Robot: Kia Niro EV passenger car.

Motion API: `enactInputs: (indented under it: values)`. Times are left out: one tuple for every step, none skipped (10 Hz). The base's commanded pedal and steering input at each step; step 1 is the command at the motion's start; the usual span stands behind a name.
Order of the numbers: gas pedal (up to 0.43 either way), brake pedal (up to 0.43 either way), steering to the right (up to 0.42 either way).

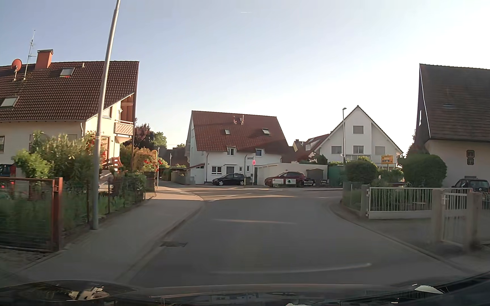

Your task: Follow the waypoints while adhering to traffic rules and regulations

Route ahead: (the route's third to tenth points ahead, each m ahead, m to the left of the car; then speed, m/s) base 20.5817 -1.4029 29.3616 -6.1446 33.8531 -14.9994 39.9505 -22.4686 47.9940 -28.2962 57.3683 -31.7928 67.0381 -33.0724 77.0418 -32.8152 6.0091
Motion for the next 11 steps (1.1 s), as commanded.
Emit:
enactInputs:
  values:
    - [0.110, 0.000, 0.074]
    - [0.110, 0.000, 0.068]
    - [0.110, 0.000, 0.063]
    - [0.110, 0.000, 0.058]
    - [0.110, 0.000, 0.052]
    - [0.110, 0.000, 0.048]
    - [0.110, 0.000, 0.044]
    - [0.110, 0.000, 0.041]
    - [0.110, 0.000, 0.040]
    - [0.110, 0.000, 0.040]
    - [0.098, 0.000, 0.039]
